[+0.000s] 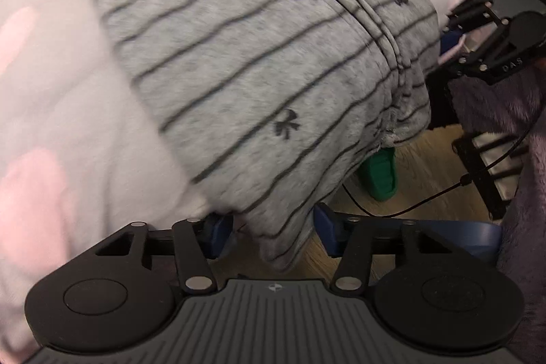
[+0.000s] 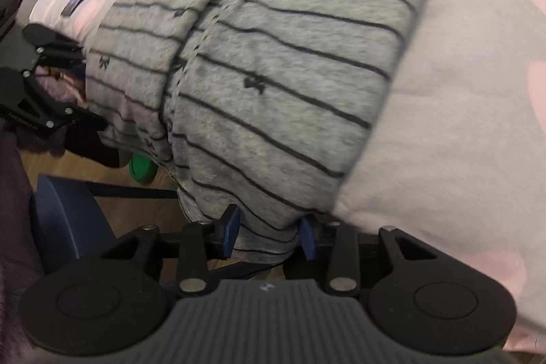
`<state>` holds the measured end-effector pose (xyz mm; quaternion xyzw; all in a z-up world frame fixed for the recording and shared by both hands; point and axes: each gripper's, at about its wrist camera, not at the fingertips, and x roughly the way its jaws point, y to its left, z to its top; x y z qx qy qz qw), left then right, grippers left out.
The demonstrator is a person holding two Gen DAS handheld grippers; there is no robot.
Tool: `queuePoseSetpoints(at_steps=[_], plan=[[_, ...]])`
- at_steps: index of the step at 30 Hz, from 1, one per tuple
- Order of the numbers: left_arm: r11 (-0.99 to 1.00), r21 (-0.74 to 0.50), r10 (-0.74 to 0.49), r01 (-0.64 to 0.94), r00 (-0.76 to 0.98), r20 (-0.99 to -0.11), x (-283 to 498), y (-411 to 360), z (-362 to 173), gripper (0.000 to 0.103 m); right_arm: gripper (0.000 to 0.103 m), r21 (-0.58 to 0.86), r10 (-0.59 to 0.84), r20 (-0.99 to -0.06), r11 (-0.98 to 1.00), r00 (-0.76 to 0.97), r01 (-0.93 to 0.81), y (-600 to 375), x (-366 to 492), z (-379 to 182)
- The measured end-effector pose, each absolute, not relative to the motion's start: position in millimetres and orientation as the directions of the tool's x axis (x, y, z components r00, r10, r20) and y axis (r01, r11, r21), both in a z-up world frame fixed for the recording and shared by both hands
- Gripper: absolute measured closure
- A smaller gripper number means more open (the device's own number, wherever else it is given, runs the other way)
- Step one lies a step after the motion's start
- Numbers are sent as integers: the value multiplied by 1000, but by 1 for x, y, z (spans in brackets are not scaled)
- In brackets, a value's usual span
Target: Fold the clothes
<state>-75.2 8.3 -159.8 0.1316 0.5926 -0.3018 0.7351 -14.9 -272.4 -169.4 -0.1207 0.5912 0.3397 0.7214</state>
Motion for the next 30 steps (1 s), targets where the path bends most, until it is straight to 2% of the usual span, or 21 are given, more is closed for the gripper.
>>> queuePoseSetpoints(at_steps=[1, 3, 4, 6, 7, 9, 12, 16, 23, 30], plan=[[774, -152, -281, 615, 119, -952, -77, 6, -162, 61, 61, 224, 346, -936, 734, 69, -641, -270, -15, -173], [759, -131, -272, 637, 128, -954, -79, 3, -166, 72, 62, 223, 342, -938, 730, 62, -645, -267, -15, -179], [757, -128, -272, 641, 131, -953, -80, 3, -166, 74, 68, 225, 339, -939, 732, 57, -643, -267, -15, -183], [751, -160, -299, 641, 113, -948, -80, 8, -163, 89, 81, 224, 335, -941, 733, 54, -642, -266, -15, -186], [748, -174, -309, 640, 105, -945, -80, 9, -161, 90, 86, 233, 342, -938, 732, 49, -640, -266, -15, -185], [739, -185, -314, 648, 88, -946, -81, 12, -156, 93, 88, 258, 358, -933, 727, 30, -636, -269, -15, -180], [713, -217, -332, 667, 49, -942, -80, 19, -139, 95, 89, 288, 369, -929, 718, -4, -634, -272, -15, -169], [690, -329, -437, 645, 8, -900, -72, 36, -111, 96, 89, 374, 446, -894, 690, -42, -620, -280, -12, -148], [621, -498, -612, 605, -22, -791, -55, 64, -76, 96, 89, 574, 715, -698, 525, -41, -628, -305, -7, -86], [606, -611, -738, 510, 75, -670, -12, 87, -51, 96, 90, 620, 797, -596, 531, 94, -578, -319, 31, -60]])
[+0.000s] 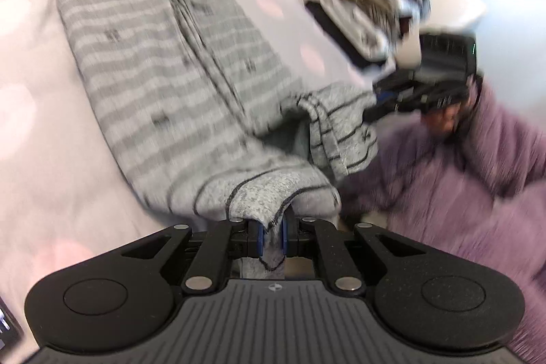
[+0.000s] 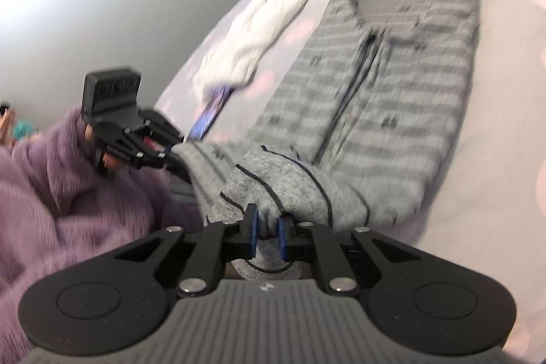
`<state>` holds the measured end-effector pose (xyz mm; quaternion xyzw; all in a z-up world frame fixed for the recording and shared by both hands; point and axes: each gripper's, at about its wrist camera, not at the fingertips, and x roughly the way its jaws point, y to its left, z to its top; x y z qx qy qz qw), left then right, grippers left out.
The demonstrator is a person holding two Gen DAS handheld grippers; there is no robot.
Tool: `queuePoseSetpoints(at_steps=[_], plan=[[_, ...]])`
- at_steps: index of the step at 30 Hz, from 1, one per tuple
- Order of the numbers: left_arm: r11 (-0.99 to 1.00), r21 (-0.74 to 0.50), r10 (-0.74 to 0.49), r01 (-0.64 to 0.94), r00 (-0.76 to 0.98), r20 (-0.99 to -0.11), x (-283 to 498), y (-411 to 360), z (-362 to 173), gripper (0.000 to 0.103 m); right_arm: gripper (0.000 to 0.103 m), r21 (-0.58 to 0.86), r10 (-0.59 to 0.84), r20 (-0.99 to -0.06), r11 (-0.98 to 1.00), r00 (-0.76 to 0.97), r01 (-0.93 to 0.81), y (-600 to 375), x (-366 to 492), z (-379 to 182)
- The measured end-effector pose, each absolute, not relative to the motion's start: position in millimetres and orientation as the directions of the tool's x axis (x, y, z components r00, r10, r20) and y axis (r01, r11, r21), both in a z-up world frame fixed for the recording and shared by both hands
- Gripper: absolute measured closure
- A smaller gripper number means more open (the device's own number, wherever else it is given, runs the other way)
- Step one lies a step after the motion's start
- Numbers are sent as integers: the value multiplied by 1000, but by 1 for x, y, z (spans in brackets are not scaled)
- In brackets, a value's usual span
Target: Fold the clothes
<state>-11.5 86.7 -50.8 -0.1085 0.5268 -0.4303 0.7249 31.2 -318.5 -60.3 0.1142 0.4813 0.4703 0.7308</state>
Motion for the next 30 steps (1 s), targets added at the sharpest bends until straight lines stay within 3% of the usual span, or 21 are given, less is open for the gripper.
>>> queuePoseSetpoints(at_steps=[7, 15, 21, 23, 25, 28, 30], plan=[[625, -684, -774, 375, 190, -604, 59, 103, -52, 96, 90, 618, 791, -582, 581, 189, -530, -313, 88, -56], [723, -666, -690, 181, 229, -687, 115, 110, -87, 96, 90, 594, 695, -674, 711, 250, -376, -313, 159, -86], [776, -613, -631, 149, 213, -746, 131, 94, -98, 94, 87, 561, 640, -727, 762, 248, -323, -306, 172, -104], [787, -597, -617, 157, 212, -758, 131, 91, -95, 94, 83, 547, 626, -739, 774, 249, -319, -303, 172, -103], [795, -585, -607, 161, 218, -765, 130, 88, -92, 93, 71, 537, 617, -746, 780, 252, -321, -300, 170, -100], [797, -576, -604, 181, 240, -760, 125, 85, -84, 84, 55, 514, 605, -753, 786, 258, -343, -294, 165, -90], [792, -578, -610, 196, 261, -748, 119, 86, -76, 58, 46, 487, 590, -758, 795, 277, -361, -289, 160, -81]])
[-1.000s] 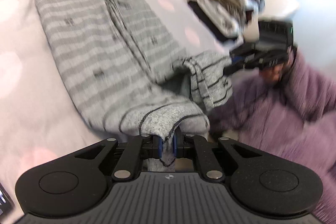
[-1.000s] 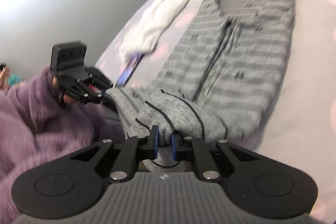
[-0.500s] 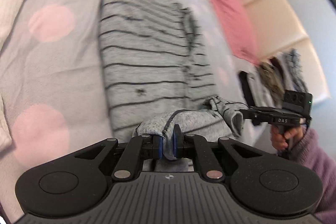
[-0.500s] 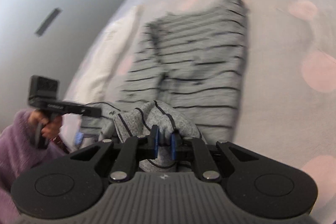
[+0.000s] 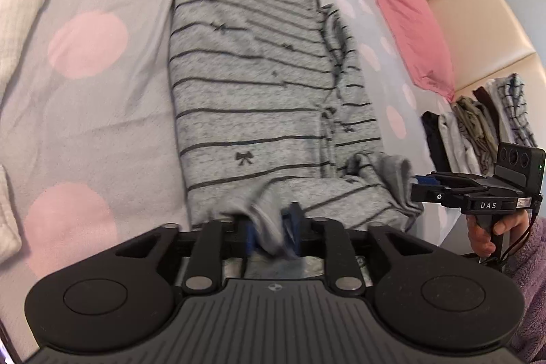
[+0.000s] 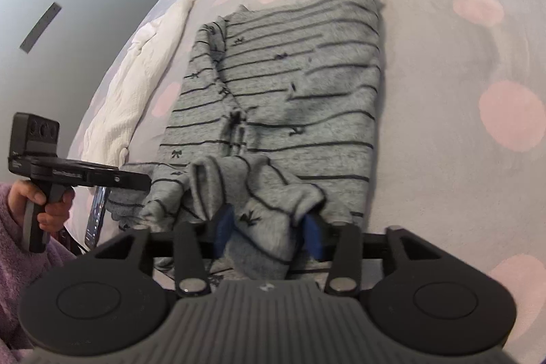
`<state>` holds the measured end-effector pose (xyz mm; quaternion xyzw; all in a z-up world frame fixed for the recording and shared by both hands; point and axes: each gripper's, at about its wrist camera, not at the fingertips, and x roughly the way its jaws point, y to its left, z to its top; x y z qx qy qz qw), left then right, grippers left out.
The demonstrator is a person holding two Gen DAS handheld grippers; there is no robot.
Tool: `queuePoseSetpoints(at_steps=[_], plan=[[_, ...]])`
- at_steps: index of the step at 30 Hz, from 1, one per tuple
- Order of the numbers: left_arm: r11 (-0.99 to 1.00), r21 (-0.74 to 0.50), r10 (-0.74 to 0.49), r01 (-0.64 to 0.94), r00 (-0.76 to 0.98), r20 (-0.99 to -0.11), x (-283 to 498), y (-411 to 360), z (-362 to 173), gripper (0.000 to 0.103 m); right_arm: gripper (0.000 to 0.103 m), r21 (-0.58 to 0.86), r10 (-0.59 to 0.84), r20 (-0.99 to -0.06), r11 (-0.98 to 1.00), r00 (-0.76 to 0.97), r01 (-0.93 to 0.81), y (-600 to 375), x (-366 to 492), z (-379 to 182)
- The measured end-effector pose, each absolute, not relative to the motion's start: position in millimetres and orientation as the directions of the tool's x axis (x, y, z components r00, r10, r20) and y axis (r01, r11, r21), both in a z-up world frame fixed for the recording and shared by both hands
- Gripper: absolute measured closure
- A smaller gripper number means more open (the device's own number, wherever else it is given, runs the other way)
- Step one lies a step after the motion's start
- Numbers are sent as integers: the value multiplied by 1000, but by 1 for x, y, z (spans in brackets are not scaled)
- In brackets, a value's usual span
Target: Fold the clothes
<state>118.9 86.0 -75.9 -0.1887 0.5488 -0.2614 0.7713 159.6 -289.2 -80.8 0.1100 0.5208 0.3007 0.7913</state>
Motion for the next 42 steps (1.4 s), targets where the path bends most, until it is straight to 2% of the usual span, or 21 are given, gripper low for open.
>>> queuePoseSetpoints(at_steps=[2, 4, 8, 11, 12, 13, 14, 15, 16, 20, 24, 30, 36, 38, 42], plan=[[790, -582, -612, 191, 300, -732, 112, 90, -67, 51, 41, 471, 579, -759, 804, 297, -364, -287, 154, -73], [795, -583, -602, 168, 338, -723, 104, 96, -59, 51, 31, 460, 565, -757, 818, 329, -347, -289, 149, -65], [810, -553, -581, 197, 405, -706, 81, 102, -43, 50, 30, 452, 550, -746, 832, 376, -321, -297, 131, -51], [822, -487, -570, 296, 442, -692, 56, 94, -31, 57, 31, 381, 534, -732, 836, 423, -394, -293, 105, -40], [822, -461, -569, 333, 449, -689, 46, 90, -28, 61, 36, 350, 527, -728, 836, 439, -423, -290, 95, -37], [823, -434, -565, 366, 457, -687, 38, 85, -25, 64, 48, 319, 520, -725, 835, 452, -449, -287, 86, -35], [823, -408, -563, 396, 464, -684, 29, 80, -23, 69, 55, 293, 509, -732, 836, 453, -464, -282, 79, -36], [819, -384, -562, 426, 462, -686, 21, 73, -23, 70, 66, 267, 497, -738, 836, 455, -480, -277, 71, -38], [816, -364, -559, 449, 456, -693, 15, 67, -24, 70, 71, 242, 486, -746, 835, 456, -494, -273, 64, -40], [810, -254, -501, 529, 397, -769, 3, 36, -43, 71, 79, 180, 439, -787, 835, 433, -520, -254, 57, -59], [826, -196, -437, 528, 382, -814, 12, 20, -66, 73, 80, 131, 383, -816, 853, 433, -506, -240, 65, -77], [852, -198, -430, 485, 431, -793, 41, 21, -76, 76, 81, 82, 330, -841, 861, 429, -502, -227, 84, -98], [879, -222, -429, 421, 498, -754, 76, 31, -74, 76, 80, 66, 321, -807, 883, 496, -464, -225, 114, -88], [892, -235, -427, 386, 554, -715, 87, 37, -68, 76, 77, 60, 312, -785, 898, 535, -436, -227, 125, -82], [921, -240, -388, 308, 652, -651, 99, 48, -54, 76, 64, 63, 293, -733, 928, 615, -367, -238, 143, -66]])
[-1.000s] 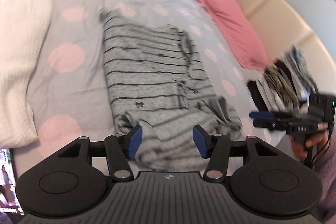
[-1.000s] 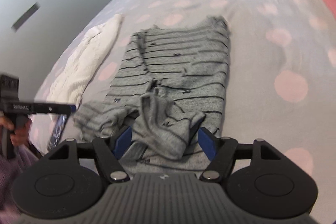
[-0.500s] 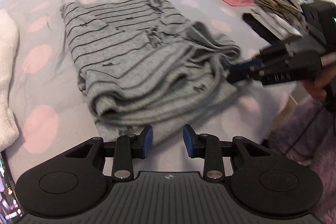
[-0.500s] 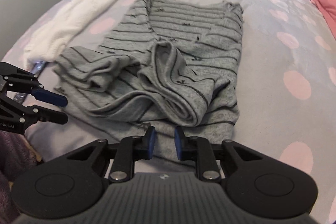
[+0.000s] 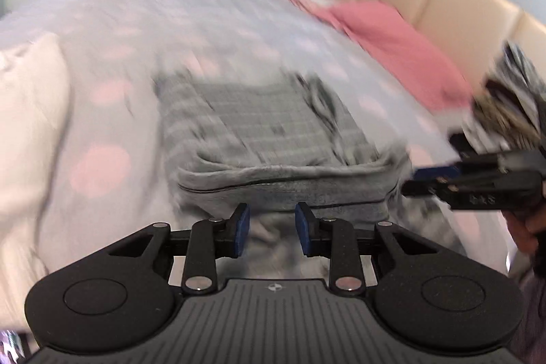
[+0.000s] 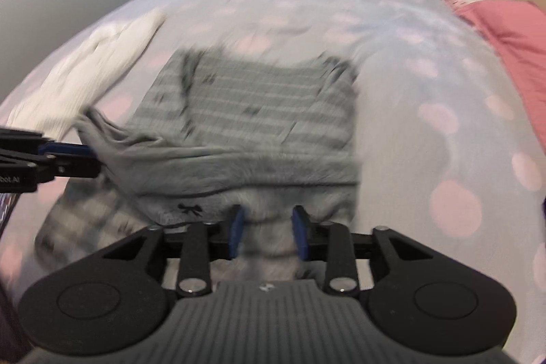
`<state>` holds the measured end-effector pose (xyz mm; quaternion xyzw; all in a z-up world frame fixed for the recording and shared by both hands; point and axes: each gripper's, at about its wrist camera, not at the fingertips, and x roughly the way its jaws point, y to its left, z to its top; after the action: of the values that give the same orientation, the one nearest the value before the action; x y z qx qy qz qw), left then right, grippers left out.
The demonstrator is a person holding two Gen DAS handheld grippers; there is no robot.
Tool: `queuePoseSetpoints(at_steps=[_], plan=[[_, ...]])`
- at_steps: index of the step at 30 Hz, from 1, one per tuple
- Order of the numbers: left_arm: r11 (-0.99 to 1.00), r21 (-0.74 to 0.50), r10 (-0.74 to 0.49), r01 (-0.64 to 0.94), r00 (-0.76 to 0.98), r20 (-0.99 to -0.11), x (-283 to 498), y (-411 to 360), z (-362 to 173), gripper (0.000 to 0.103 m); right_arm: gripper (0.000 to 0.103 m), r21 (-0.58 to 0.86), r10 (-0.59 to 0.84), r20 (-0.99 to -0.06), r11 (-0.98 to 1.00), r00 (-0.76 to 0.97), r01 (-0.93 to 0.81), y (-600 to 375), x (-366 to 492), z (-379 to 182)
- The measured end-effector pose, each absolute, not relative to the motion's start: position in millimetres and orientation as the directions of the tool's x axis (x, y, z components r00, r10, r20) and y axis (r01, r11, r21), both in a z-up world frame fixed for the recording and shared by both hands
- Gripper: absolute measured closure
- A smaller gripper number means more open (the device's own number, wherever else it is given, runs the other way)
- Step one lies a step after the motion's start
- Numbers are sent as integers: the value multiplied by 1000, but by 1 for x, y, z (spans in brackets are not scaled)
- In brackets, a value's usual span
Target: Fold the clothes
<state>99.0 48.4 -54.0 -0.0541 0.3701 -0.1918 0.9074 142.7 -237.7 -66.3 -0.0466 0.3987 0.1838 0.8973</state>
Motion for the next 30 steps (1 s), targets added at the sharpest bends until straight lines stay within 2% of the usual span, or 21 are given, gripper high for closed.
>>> queuePoseSetpoints(at_steps=[5, 9, 14, 20, 26, 28, 29, 30], plan=[[918, -255, -394, 303, 633, -667, 104, 53, -50, 76, 64, 111, 285, -715, 948, 638, -299, -258, 151, -54], [907, -215, -401, 361, 590, -701, 101, 45, -62, 76, 65, 146, 383, -726, 898, 571, -415, -249, 142, -59], [925, -210, -362, 316, 571, -737, 113, 44, -84, 76, 65, 157, 438, -746, 847, 501, -507, -223, 144, -87], [940, -214, -335, 267, 583, -740, 134, 38, -96, 75, 68, 92, 343, -758, 899, 555, -429, -206, 173, -107], [946, -229, -324, 231, 608, -725, 145, 38, -89, 74, 68, 77, 293, -768, 925, 570, -372, -198, 189, -99], [944, -237, -328, 228, 614, -718, 143, 40, -83, 65, 59, 109, 308, -758, 929, 575, -353, -203, 190, -91], [944, -241, -331, 227, 622, -710, 140, 43, -80, 55, 56, 132, 317, -755, 931, 574, -340, -208, 189, -85], [944, -240, -330, 227, 633, -701, 137, 45, -76, 53, 53, 144, 319, -748, 934, 582, -328, -213, 188, -80]])
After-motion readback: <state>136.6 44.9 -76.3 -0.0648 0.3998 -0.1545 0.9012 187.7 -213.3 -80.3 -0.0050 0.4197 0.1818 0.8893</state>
